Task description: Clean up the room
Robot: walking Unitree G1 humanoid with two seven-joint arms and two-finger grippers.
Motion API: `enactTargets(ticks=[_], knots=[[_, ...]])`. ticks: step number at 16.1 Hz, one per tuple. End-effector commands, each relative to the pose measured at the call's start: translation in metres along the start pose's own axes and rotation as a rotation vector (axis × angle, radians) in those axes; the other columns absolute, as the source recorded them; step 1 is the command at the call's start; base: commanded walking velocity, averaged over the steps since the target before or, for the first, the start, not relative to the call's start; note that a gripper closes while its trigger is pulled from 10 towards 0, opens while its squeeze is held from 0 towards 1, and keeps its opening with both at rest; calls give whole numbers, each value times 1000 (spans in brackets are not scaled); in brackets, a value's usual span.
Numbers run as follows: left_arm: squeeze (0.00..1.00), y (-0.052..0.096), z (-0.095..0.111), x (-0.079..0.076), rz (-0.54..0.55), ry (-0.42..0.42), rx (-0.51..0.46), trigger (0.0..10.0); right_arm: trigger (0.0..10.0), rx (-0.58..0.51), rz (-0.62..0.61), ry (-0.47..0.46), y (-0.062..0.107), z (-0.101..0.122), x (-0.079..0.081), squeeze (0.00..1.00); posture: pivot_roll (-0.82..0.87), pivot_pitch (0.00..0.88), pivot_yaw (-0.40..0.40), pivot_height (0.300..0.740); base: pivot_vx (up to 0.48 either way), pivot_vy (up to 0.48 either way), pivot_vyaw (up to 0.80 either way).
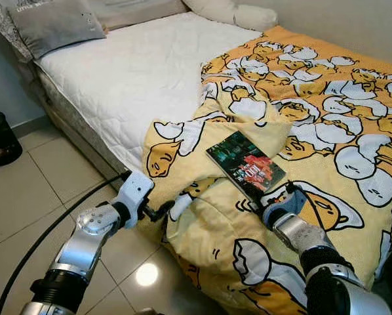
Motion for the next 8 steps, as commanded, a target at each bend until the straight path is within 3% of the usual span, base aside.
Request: enactTargets(ticks=[1,4,8], knots=[[992,-1,6,1,-15,-24,3,10000,10000,-8,1,-27,-1,3,0,0,27,0,27,740,0,0,0],[992,1,10,4,-24,-40,3,10000,10000,-35,34,-140,-3,2,6,0,48,0,50,740,0,0,0],[992,14,9,7,-40,-67,29,10000,10000,-64,86,-263,-8,-1,20,0,109,0,79,740,0,0,0]])
Point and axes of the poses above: a point about 5 cm out from each wrist's last joint towards the gripper, its own y axis pointing back from the gripper into the wrist, its own z axis along the axis of the wrist's last joint, x = y × z, the point moved 1 cm from there along -y, pointing out of the wrist towards the gripper, and after that the axes turned 7 degrees about y, right-handed, at the moved point
